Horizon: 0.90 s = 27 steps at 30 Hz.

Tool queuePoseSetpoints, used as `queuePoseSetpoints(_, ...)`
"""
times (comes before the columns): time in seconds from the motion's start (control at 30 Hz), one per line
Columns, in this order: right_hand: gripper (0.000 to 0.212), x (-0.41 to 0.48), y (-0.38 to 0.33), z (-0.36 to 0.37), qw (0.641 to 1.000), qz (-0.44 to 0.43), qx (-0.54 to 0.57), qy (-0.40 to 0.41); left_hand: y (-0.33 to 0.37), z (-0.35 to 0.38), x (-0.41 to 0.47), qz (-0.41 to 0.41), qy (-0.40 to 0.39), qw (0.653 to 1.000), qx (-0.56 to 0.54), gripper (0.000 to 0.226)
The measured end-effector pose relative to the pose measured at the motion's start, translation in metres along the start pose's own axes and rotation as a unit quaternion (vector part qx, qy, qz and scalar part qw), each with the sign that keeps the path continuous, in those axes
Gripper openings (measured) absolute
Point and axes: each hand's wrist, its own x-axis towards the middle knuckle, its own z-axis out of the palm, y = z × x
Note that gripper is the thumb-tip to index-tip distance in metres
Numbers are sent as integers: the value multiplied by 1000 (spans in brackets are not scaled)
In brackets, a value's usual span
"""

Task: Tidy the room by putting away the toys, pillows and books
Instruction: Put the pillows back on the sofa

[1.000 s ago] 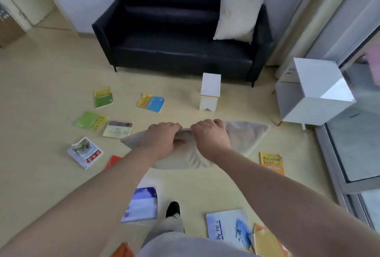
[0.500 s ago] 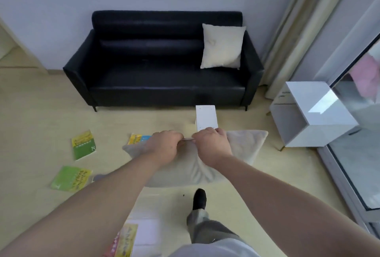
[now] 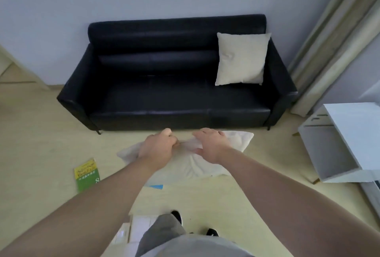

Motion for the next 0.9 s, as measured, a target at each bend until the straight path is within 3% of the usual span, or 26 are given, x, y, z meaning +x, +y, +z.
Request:
queuePoseSetpoints(0.17,73,101,11,-33,998,48,-11,-35,-58,-3,99,4,-10,1000,-13,26)
queuePoseSetpoints(0.47,80,253,19,-90,991,130,4,-4,-150,-49,279,41,-15,999,-21,29)
queuePoseSetpoints(0.67,69,329,70,-124,985,169,2,32,-156,-66,395,78,-24,996,-27,34)
queuePoseSetpoints(0.9,60,420,138,-180,989,139,12,45,-162,-74,513,98,27,994,-35,32)
